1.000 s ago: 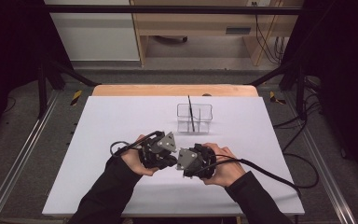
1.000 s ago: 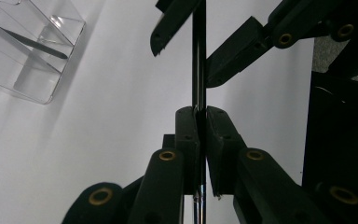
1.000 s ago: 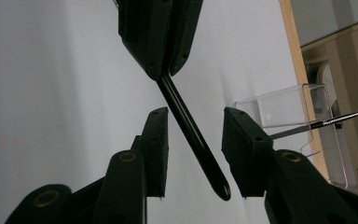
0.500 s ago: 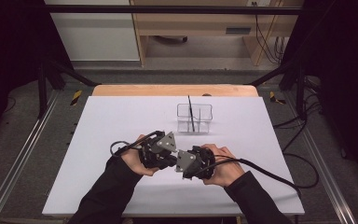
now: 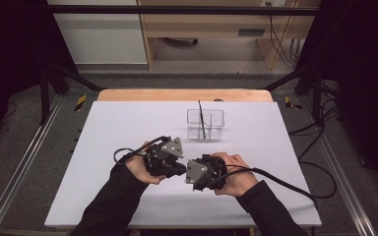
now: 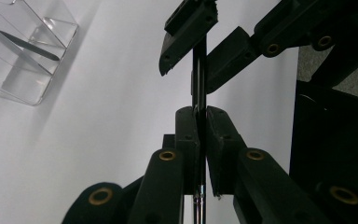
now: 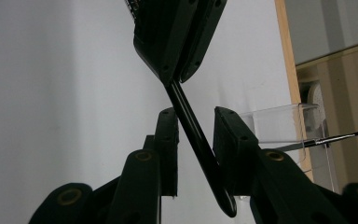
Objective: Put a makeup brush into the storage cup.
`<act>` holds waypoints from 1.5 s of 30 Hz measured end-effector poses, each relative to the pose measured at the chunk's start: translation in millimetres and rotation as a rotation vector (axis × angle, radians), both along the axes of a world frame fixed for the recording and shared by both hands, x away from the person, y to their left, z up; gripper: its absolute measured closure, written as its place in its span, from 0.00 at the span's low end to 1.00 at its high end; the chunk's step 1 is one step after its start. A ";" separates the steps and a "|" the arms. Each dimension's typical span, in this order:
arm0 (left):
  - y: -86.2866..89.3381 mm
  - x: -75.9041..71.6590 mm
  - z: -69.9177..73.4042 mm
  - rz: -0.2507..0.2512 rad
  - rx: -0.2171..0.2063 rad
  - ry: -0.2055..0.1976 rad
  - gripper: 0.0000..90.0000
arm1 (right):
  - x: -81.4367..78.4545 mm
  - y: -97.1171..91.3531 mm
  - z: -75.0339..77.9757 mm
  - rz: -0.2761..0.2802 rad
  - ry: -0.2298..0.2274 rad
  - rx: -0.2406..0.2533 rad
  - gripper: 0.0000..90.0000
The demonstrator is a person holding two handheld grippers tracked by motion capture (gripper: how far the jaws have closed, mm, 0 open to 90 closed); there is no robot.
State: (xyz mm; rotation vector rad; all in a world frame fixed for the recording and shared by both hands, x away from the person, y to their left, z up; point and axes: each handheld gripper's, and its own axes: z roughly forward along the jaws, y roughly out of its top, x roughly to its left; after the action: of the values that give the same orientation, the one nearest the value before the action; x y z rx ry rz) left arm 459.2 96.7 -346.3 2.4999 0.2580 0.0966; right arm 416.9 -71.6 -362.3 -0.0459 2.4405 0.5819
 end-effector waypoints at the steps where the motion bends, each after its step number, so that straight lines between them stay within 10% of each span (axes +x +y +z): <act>1: -0.3 0.1 -0.2 0.001 0.000 0.002 0.93 | -0.2 0.0 -0.2 0.002 -0.004 -0.003 0.79; 30: 8.7 4.1 2.6 0.028 -0.031 -0.016 0.80 | -0.8 -1.6 -0.6 0.052 0.025 -0.032 0.94; 45: 56.6 5.8 5.3 0.227 -0.172 -0.118 0.43 | 15.7 -18.8 -9.1 -0.059 0.106 0.017 0.94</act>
State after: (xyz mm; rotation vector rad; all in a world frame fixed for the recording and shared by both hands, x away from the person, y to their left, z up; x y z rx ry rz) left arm 464.9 153.3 -340.9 2.2771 0.4792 0.2999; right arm 432.5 -90.4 -371.3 0.0656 2.5294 0.5917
